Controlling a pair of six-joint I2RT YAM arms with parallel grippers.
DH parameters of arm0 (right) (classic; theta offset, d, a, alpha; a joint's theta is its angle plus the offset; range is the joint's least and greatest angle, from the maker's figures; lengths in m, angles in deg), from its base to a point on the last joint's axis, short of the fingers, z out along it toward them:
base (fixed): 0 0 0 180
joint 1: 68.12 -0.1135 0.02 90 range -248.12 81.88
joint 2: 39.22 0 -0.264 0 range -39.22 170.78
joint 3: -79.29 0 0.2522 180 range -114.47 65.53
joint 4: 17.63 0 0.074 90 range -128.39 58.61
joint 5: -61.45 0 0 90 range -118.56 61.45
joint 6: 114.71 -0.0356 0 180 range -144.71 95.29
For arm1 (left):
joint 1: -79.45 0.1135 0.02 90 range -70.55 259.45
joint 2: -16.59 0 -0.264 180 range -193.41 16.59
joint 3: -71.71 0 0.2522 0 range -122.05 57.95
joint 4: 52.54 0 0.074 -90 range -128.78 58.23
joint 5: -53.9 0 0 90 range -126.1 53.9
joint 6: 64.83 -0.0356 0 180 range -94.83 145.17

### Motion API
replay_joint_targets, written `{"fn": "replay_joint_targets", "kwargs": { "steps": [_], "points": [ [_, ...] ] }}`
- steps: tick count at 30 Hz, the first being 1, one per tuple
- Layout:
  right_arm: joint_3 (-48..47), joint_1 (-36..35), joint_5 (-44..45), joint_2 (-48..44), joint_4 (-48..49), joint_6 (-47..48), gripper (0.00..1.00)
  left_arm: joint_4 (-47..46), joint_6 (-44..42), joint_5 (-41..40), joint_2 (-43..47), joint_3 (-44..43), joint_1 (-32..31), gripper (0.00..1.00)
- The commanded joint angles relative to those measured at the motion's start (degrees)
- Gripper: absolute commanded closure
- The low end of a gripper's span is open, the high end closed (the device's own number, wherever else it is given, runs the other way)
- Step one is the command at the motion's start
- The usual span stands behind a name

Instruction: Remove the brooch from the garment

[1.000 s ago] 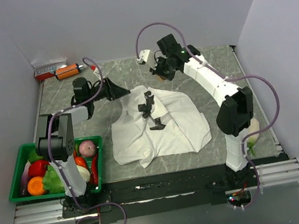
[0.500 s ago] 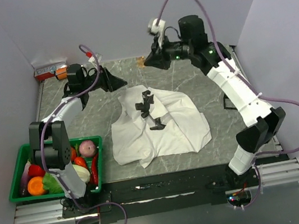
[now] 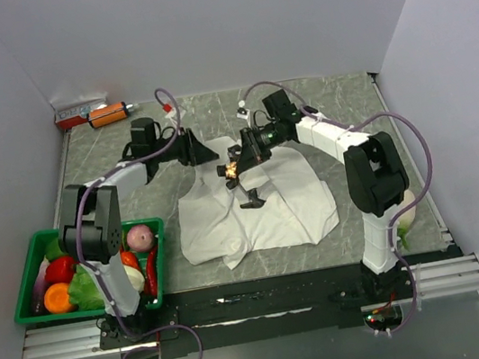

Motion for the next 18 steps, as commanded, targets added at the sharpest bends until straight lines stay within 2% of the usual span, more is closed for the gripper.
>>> {"fn": "replay_joint_targets", "kwargs": {
  "steps": [1,6,14,17,18],
  "points": [
    [-5.1,-0.3,-5.3,-3.9,2.9,-0.5,1.00,-2.3,-0.7,0.7,-1.8,-0.2,-2.6,0.41],
    [-4.1,-0.3,-6.7,-5.2,4.6,-1.8,1.00,1.1,-4.1,1.3,-2.2,-1.2,-2.8,0.41],
    [-1.1,0.1,-6.8,-7.2,9.6,-6.2,1.00,1.6,-3.8,10.8,-1.5,-0.1,-3.5,0.42],
    [-1.6,0.2,-6.0,-6.8,10.5,-6.5,1.00,-2.9,0.5,13.4,-1.4,1.3,-3.7,0.43],
    [-1.8,0.2,-5.6,-6.4,10.8,-6.6,1.00,-5.1,4.8,14.0,-1.3,1.9,-3.7,0.44]
  ]
}}
